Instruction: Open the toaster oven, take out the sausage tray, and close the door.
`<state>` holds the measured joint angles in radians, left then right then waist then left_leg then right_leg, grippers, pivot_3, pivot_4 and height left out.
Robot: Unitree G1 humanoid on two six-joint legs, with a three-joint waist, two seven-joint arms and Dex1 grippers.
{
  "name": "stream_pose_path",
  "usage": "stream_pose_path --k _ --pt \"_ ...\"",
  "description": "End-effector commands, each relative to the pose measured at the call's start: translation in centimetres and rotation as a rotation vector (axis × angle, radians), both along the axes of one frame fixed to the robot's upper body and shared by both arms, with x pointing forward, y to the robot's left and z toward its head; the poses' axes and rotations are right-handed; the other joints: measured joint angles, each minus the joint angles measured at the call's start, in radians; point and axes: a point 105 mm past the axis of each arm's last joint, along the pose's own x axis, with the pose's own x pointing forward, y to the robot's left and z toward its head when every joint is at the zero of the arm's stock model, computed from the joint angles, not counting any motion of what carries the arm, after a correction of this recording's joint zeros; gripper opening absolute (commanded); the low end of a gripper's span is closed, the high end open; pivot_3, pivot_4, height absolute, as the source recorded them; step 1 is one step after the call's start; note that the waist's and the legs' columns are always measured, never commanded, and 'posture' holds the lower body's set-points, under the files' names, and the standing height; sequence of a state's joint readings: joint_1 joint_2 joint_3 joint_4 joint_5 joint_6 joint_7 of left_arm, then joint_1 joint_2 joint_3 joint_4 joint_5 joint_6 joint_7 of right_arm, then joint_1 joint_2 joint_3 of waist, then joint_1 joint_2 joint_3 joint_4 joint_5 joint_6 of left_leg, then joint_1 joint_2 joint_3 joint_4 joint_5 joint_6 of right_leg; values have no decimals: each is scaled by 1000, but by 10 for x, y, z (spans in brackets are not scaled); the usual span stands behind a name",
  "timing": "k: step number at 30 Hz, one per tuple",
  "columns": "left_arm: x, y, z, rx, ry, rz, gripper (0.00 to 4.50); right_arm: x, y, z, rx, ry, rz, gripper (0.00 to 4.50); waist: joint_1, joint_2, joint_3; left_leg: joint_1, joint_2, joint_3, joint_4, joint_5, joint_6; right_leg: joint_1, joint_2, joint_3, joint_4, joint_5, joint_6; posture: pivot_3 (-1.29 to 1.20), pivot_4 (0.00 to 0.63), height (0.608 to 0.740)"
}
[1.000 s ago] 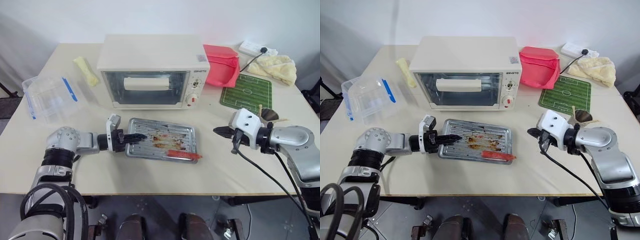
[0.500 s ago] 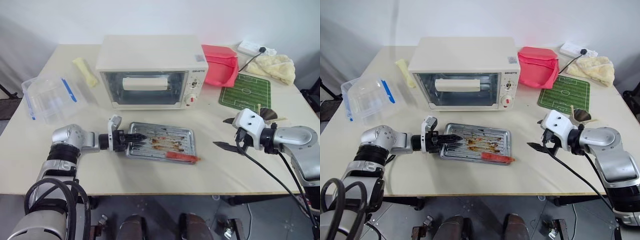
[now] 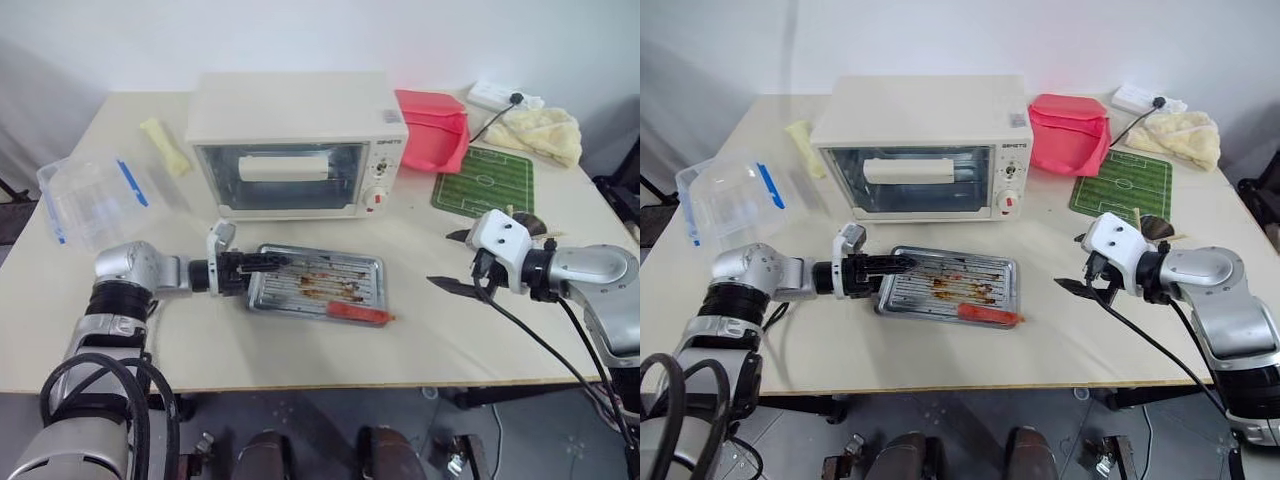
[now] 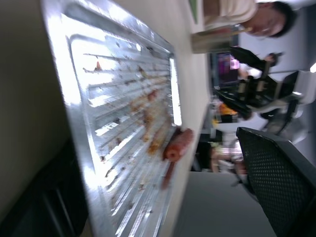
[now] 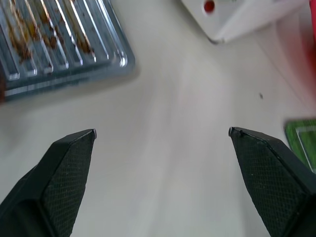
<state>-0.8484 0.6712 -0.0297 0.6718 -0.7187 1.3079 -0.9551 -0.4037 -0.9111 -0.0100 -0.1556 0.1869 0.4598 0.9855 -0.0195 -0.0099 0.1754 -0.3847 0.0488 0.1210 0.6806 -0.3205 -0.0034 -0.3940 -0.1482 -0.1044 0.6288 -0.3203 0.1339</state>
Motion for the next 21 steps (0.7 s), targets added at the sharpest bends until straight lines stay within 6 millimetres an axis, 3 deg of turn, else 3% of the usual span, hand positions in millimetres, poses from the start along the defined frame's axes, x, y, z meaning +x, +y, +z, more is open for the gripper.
stream_pose_path --k 1,5,10,15,18,20,21 --pt "-8 46 -7 254 -101 59 4456 -7 1 13 -9 -34 41 4500 -14 0 0 0 0 0 -2 0 -1 -1 0 0 0 0 0 0 150 740" --pt "-15 62 35 177 -495 56 4456 -20 0 8 5 20 115 4500 -17 -1 1 0 1 0 -6 1 -1 -3 1 0 0 0 -1 0 150 740" --pt "-32 69 54 154 -888 9 4456 -24 -8 7 61 10 143 4500 12 -4 3 -6 0 0 -1 -1 1 -4 -1 -3 -2 0 0 0 150 740" --pt "-36 79 33 342 -929 -24 4456 -25 -20 -3 104 26 125 4500 28 -4 3 -6 -1 1 2 -4 4 -2 -2 -3 -5 1 1 0 150 740" --pt "-34 81 36 425 -1126 -2 4456 -25 -22 -8 119 35 100 4500 27 -4 3 -6 -1 1 2 -4 4 -2 -2 -3 -4 1 1 0 150 740" --pt "-43 83 23 348 -962 -69 4456 -24 -23 -11 138 27 68 4500 23 -4 3 -6 0 1 2 -4 4 -2 -2 -3 -4 1 1 0 150 740" --pt "-49 80 22 318 -977 -100 4456 -24 -25 -14 154 35 41 4500 20 -4 3 -6 0 1 2 -4 3 -2 -2 -3 -4 1 1 0 150 740"
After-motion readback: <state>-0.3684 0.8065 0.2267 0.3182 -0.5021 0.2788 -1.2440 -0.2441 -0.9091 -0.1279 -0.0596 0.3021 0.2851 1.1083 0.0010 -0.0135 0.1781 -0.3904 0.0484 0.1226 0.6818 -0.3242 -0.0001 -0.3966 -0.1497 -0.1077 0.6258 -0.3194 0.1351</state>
